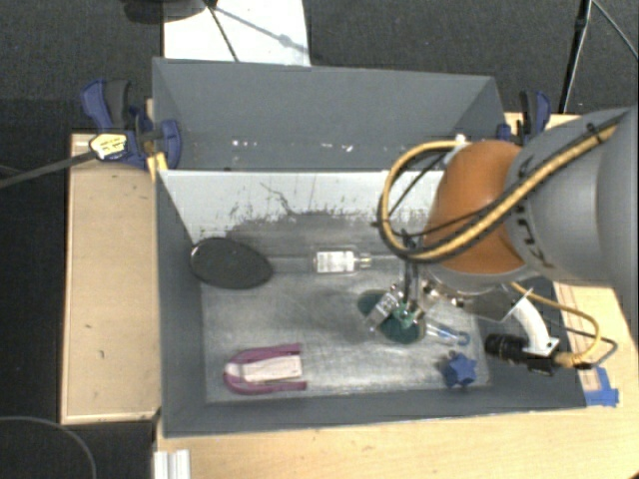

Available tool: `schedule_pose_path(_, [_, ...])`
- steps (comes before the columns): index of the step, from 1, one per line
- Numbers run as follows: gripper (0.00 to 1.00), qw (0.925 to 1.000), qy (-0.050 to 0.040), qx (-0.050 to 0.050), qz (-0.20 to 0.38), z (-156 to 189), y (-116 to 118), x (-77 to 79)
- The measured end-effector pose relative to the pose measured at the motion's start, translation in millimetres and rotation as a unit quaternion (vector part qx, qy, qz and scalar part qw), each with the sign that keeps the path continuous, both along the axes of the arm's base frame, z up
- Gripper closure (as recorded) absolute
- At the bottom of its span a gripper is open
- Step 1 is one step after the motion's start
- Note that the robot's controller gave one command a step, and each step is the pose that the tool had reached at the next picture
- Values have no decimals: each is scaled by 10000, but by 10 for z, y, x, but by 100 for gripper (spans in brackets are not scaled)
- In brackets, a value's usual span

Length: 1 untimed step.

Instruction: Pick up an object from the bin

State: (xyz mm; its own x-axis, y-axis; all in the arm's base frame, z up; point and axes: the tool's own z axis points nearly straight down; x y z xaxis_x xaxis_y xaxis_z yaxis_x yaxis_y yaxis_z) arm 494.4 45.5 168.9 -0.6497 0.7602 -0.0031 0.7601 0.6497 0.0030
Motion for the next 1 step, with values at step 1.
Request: schedule_pose_path(1, [100, 10000, 0, 3, 42, 291, -2, 11])
